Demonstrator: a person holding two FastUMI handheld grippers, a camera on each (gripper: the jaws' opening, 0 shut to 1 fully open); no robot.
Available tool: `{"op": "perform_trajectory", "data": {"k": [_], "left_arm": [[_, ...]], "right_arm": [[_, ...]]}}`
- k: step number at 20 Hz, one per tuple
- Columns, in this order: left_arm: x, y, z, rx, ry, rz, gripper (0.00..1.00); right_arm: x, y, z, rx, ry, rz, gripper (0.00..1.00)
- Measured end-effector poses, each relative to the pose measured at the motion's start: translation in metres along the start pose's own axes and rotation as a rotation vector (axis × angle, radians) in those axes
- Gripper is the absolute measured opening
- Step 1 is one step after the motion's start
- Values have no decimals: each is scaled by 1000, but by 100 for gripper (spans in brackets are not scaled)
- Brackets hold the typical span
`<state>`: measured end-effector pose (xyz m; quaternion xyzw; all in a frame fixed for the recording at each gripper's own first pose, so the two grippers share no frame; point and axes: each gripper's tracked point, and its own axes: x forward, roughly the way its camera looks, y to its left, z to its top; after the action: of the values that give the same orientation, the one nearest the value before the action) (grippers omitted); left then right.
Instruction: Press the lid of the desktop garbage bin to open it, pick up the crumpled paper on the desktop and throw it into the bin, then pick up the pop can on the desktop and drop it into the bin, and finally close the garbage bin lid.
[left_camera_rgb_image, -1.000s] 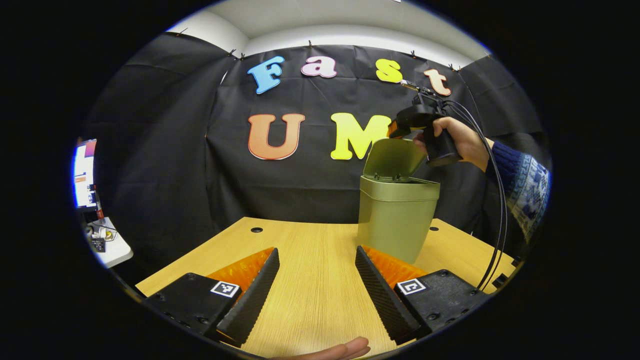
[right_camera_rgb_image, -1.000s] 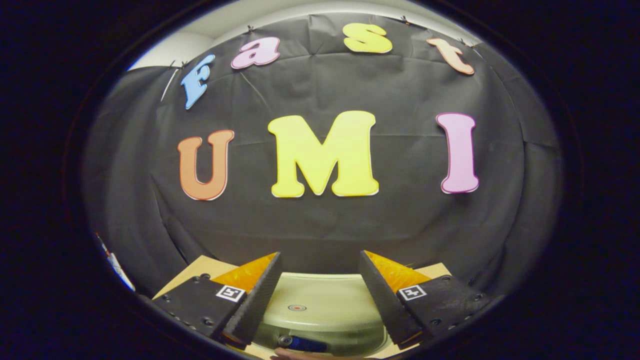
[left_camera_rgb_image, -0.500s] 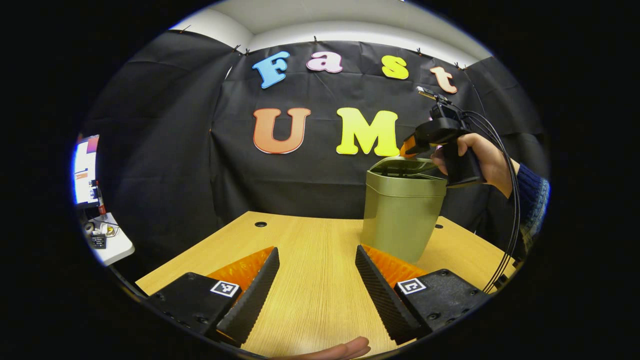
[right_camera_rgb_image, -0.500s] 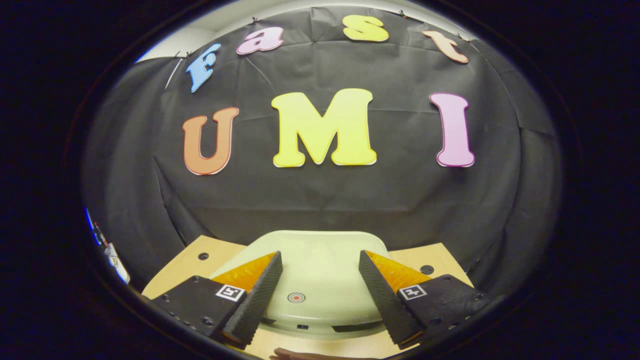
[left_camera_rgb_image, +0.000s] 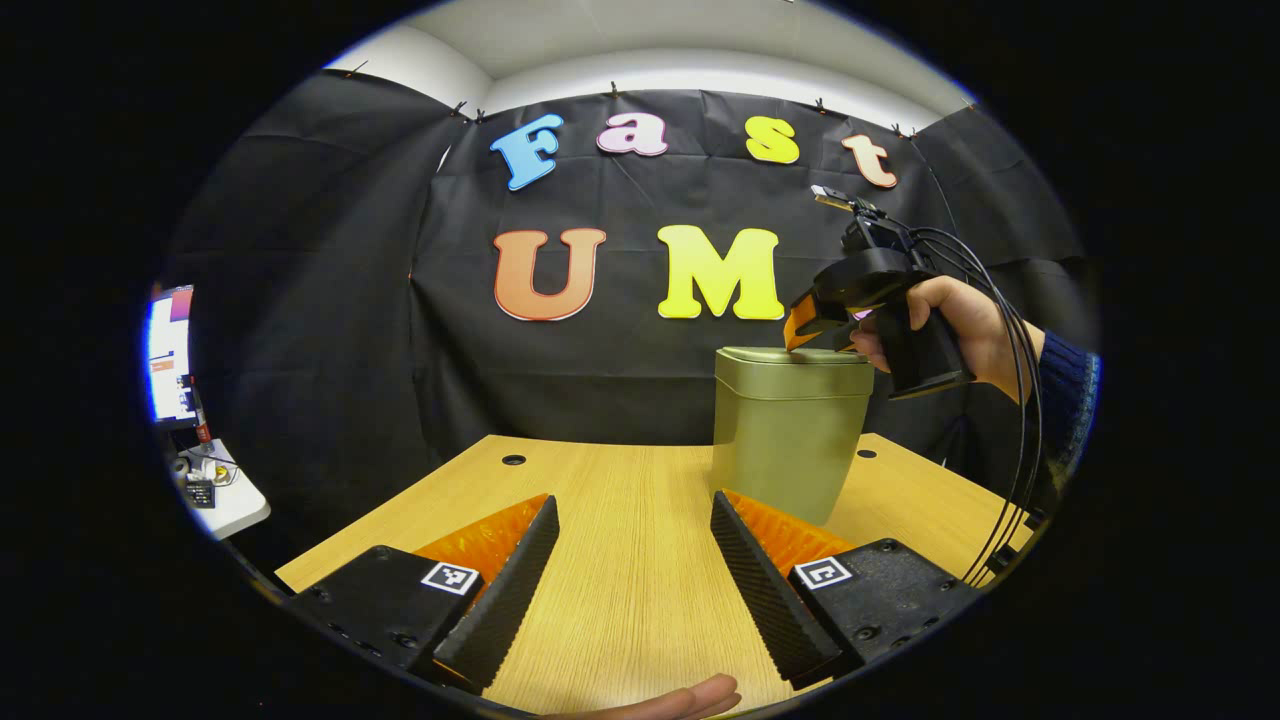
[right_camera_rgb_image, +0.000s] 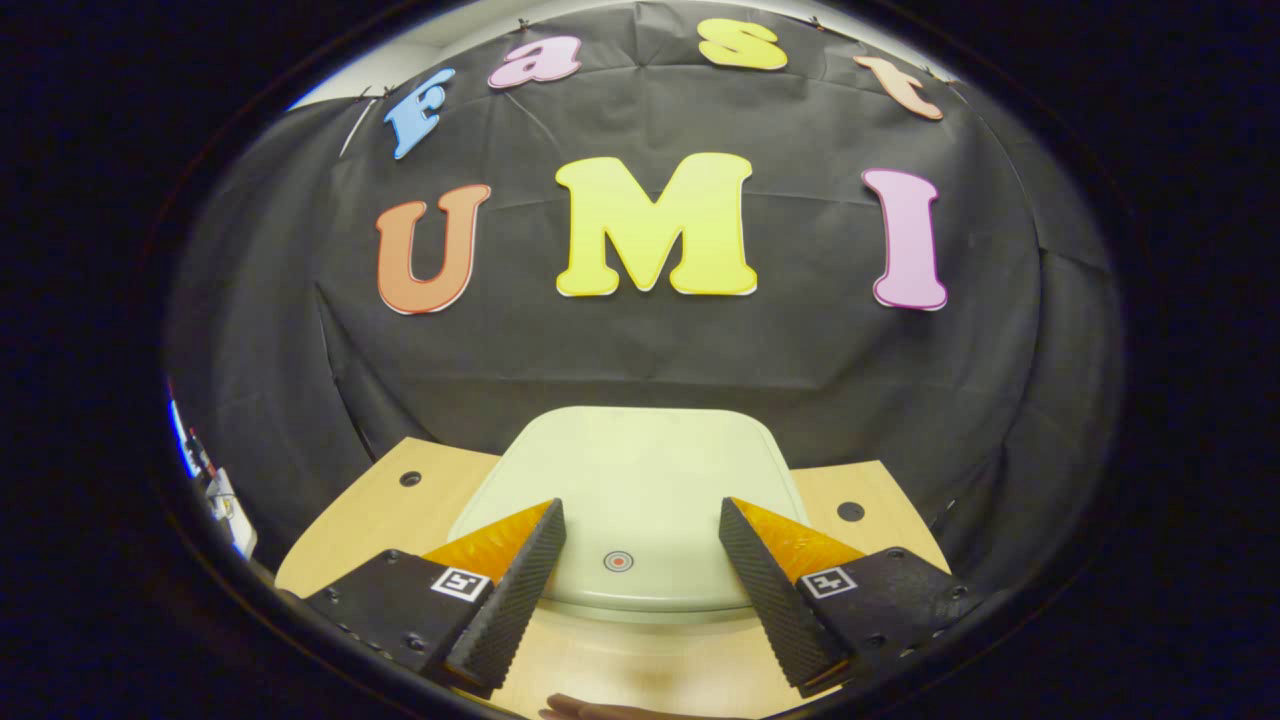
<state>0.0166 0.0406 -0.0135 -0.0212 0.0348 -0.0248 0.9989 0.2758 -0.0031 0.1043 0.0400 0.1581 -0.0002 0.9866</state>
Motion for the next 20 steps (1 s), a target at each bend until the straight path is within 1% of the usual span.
{"op": "perform_trajectory", "data": {"k": [1,2,3,4,7,9,10,11,14,20], "left_arm": [[2,1,-1,-5,2,-1,98],[2,1,-4,-12,7,-3,98],[4,0,-7,-18,15,-8,98],[5,0,-8,-27,23,-9,98],[8,1,-12,-40,43,-6,99],[7,1,-12,-40,44,-3,98],[7,0,-11,-43,43,-3,98],[8,-2,-12,-45,44,-7,98],[10,-6,-17,-41,60,-16,99],[10,-8,-20,-32,71,-21,99]], "right_arm": [[0,-1,-1,9,-1,-3,94],[0,-1,-2,16,-4,-3,97],[0,0,-3,14,-8,1,94],[1,1,-5,7,-3,0,97],[1,0,-7,18,-17,2,95],[2,0,-7,5,-27,10,98],[1,-1,-7,6,-31,13,96],[1,-1,-9,16,-34,16,98],[2,-1,-11,15,-55,26,99],[9,-1,-7,30,-166,0,98]]}}
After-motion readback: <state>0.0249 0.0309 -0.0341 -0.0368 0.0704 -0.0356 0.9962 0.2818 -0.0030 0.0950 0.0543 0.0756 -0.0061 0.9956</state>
